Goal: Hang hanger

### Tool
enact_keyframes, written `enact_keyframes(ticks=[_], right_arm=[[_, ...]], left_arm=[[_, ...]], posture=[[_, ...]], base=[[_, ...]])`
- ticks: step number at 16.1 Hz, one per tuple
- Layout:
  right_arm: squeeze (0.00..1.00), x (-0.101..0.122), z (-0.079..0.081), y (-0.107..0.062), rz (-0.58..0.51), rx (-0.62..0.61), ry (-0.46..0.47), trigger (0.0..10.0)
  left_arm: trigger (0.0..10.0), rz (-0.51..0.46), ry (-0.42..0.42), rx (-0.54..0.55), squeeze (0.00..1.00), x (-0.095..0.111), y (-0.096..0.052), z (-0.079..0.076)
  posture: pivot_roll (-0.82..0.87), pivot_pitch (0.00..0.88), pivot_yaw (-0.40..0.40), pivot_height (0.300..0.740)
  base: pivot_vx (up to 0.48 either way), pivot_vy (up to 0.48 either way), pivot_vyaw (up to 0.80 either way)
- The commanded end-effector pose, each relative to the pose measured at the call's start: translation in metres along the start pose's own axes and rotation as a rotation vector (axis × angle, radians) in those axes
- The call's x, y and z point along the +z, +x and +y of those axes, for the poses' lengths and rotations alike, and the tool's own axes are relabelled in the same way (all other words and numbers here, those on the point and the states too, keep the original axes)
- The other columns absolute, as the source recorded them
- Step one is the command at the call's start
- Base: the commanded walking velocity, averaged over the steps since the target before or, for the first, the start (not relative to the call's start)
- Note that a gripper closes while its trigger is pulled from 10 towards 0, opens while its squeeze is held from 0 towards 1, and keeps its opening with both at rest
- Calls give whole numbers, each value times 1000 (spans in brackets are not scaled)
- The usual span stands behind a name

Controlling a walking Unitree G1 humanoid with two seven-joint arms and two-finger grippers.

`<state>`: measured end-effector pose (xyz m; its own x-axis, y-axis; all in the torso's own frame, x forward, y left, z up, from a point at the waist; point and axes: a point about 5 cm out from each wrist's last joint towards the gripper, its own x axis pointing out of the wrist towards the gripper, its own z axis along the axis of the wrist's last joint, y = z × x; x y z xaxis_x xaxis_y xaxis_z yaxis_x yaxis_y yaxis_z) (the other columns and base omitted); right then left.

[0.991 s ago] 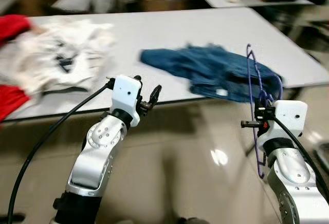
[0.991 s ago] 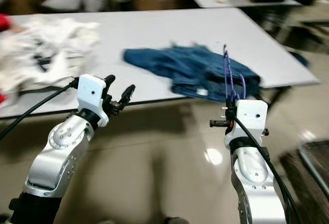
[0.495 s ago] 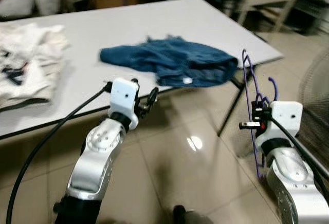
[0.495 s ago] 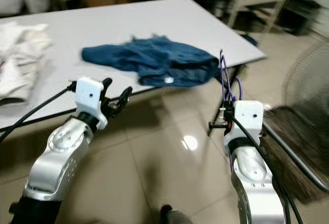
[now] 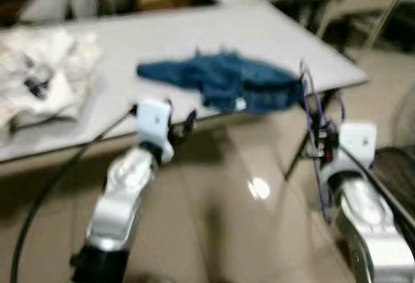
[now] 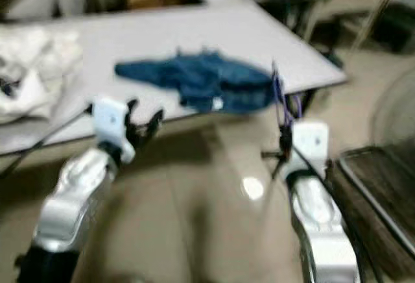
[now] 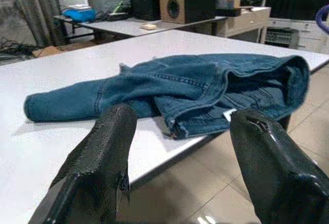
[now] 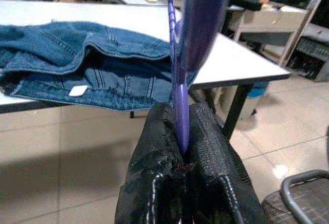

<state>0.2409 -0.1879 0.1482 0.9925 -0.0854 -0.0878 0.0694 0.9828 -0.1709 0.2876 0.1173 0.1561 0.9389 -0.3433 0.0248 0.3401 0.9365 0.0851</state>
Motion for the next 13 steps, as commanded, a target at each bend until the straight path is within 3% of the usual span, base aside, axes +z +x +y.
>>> enact_keyframes(ticks=[1, 4, 13], right_arm=[[0, 2, 0, 2, -2, 2, 5, 10000], [0, 2, -1, 4, 3, 9, -4, 10000], [0, 8, -2, 8, -23, 22, -30, 10000]], left_arm=[[10000, -8, 17, 15, 0, 3, 1, 5], [10000, -9, 19, 22, 0, 3, 1, 4], [10000, -15, 36, 44, 0, 3, 4, 4]], posture=[[42, 31, -17, 740], [44, 36, -36, 740], [35, 34, -40, 740]], base=[[364, 0, -438], [366, 0, -767], [362, 0, 0]])
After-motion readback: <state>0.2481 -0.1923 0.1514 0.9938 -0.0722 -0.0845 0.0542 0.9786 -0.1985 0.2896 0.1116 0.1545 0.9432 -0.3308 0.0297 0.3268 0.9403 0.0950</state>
